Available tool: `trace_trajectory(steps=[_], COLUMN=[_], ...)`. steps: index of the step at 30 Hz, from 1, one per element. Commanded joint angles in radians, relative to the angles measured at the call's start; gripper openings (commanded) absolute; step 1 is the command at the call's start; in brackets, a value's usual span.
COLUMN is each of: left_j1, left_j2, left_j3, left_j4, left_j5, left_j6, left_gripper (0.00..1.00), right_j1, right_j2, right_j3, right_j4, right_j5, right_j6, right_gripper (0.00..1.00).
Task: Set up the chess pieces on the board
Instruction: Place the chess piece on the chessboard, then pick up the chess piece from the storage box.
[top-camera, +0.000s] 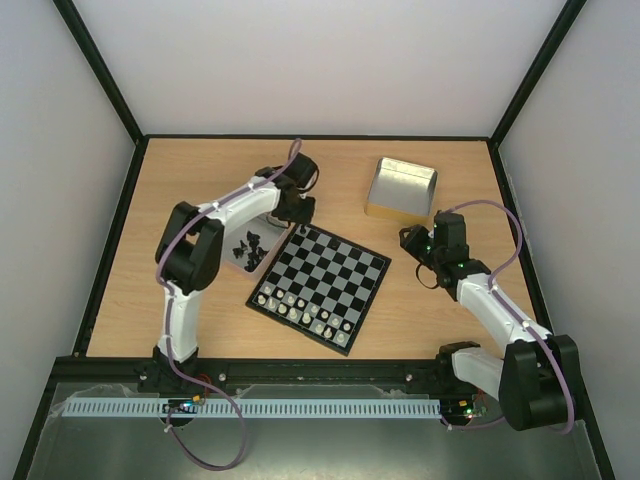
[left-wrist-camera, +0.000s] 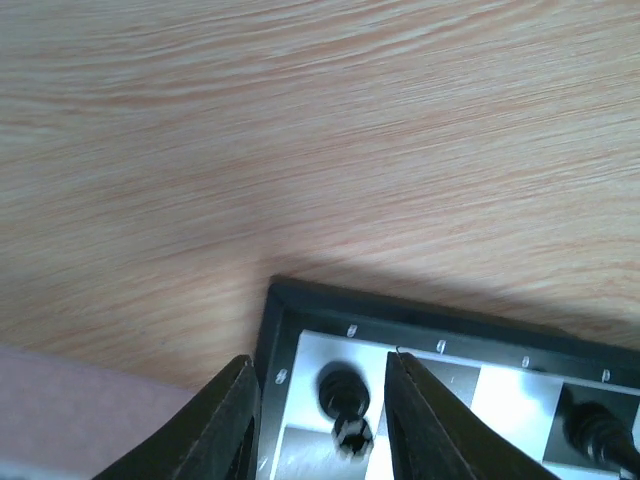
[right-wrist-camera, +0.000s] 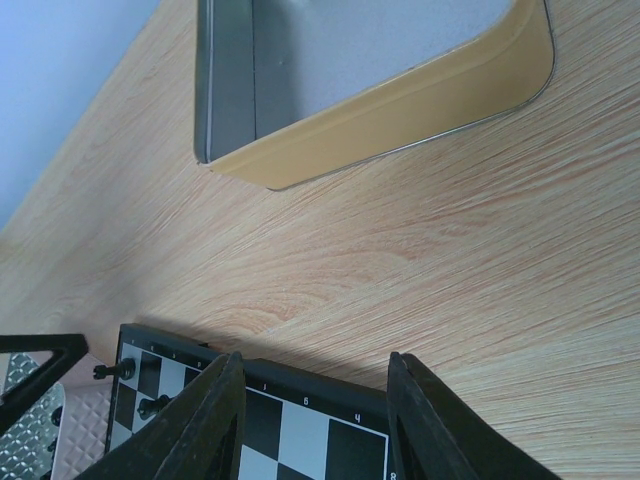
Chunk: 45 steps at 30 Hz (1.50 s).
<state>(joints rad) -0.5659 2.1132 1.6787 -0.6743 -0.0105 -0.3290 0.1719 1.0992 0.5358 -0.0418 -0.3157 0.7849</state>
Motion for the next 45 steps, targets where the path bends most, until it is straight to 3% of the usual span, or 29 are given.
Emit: trace_trajectory(steps=[1,6,11,17,40,45], left_j1=[0.029,0.1,0.192,0.277,0.289,0.29], left_j2=[-0.152,-0.305,-0.404,-0.444,-0.31,-0.305], left_j3=[-0.086,-0.285,-0.47,-0.637,-0.589,-0.591], left_j4=[0.012,0.091,0.14,0.177,0.23,0.241], left_j5=[-0.047,-0.09,-0.074,-0.057,-0.004,-0.005], left_j6=[-0.049,-0.131,-0.187,-0.217,-0.206,-0.201], left_gripper=[0.37,0.33,0.21,0.22,0.23,0.18], right_j1=[0.006,0.006,0.006,0.006,0.006,0.006], right_j2=[-0.009,0.005,0.027,0.049,0.061,0.057], right_j3=[0.016,0.017,0.019,0.016,0.02,0.017], right_j4=[-0.007,-0.003,0.012,0.026,0.024,0.022], right_j5=[0.0,-0.004,-0.014,-0.021,-0.022,-0.023], right_j6=[-0.011,-0.015,-0.015,-0.016,-0.027,-0.029], right_gripper=[0.4,0.4,0.4,0.4,0.4,0.4])
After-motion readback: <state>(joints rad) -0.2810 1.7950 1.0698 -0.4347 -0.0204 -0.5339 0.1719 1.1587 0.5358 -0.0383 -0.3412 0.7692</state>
